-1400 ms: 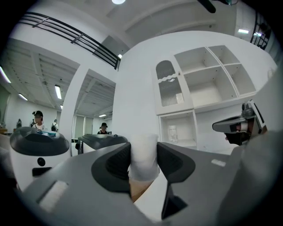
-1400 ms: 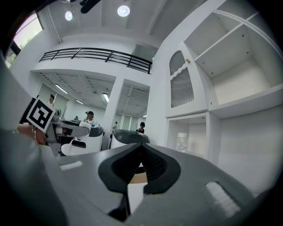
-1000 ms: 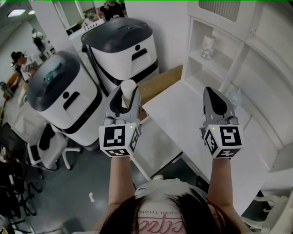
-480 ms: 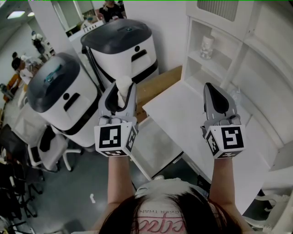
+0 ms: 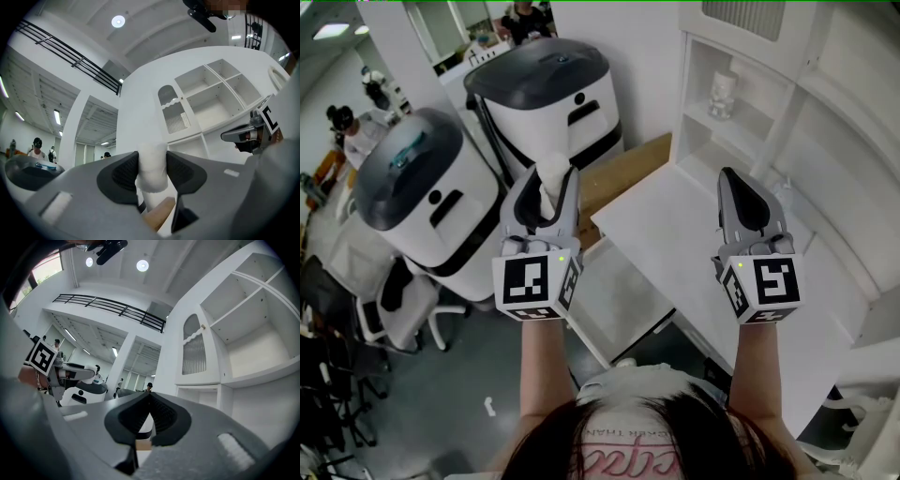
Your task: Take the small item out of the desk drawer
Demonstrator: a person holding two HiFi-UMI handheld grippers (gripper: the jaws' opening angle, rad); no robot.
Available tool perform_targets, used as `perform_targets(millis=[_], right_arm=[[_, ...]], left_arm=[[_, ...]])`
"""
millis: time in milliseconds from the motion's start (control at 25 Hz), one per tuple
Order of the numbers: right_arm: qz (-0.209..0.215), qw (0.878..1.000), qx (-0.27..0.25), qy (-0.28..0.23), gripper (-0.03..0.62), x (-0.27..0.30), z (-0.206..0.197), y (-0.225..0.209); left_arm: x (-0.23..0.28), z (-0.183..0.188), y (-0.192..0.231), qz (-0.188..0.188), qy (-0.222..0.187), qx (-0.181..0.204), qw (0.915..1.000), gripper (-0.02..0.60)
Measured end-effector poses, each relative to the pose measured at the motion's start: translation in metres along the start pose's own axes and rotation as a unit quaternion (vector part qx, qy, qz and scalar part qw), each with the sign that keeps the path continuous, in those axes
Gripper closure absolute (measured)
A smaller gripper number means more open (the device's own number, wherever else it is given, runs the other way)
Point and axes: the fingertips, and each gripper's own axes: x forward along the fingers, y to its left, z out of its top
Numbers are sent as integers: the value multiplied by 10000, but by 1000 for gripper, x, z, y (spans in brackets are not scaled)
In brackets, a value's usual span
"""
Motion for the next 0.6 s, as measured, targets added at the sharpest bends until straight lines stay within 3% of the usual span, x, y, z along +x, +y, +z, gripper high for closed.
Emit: perform_targets(millis=[600], right_arm=[[-74,9999,-22,-69,594,-9,5,-1]], left_arm=[[-5,9,-3,3,-110,131,9999,387]])
